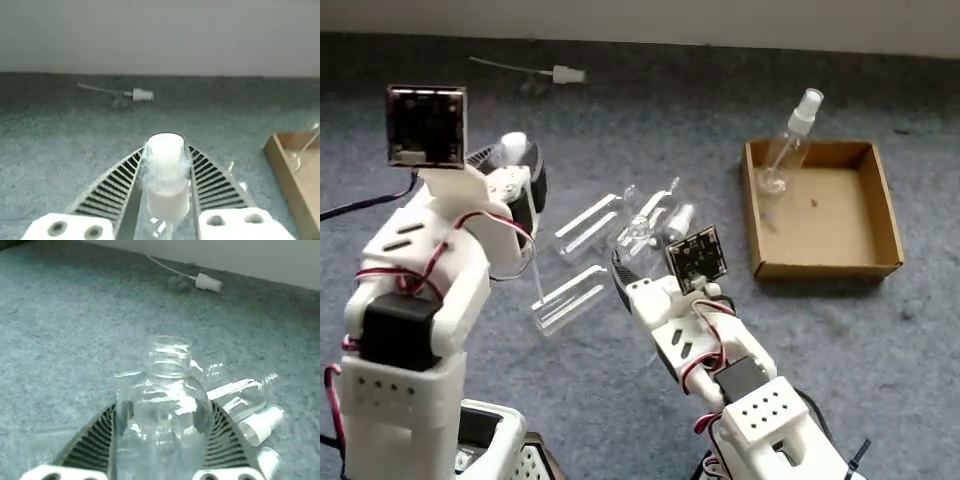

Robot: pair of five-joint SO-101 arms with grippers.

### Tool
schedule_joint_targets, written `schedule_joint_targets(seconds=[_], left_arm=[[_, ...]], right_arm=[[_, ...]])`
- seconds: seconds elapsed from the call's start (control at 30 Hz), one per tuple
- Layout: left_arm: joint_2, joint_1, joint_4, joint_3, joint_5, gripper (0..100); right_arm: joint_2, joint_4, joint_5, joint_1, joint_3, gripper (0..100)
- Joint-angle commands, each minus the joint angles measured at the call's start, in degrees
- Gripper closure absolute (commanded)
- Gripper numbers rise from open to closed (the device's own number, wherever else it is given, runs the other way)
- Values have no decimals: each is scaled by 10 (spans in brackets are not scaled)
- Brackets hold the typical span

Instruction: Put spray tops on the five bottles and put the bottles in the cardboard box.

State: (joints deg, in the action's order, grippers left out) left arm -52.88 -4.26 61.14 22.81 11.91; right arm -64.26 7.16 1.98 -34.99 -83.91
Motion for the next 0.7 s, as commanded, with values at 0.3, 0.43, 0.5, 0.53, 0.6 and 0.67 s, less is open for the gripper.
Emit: schedule_joint_targets(seconds=[0.3, 0.43, 0.5, 0.53, 0.6, 0.67], left_arm=[[-95, 5, -180, -16, 92, 995], [-95, -15, -213, -15, 93, 995], [-95, -49, -214, -15, 92, 995], [-95, -69, -214, -15, 91, 995], [-95, -102, -215, -15, 90, 995], [-94, -118, -228, -10, 89, 995]], right_arm=[[-12, -175, -1, -6, -98, 957], [-13, -177, -1, -4, -100, 957], [-13, -176, -1, -4, -101, 957], [-13, -175, -1, -4, -101, 957], [-13, -177, -10, -4, -109, 957], [-13, -178, -64, -6, -123, 957]])
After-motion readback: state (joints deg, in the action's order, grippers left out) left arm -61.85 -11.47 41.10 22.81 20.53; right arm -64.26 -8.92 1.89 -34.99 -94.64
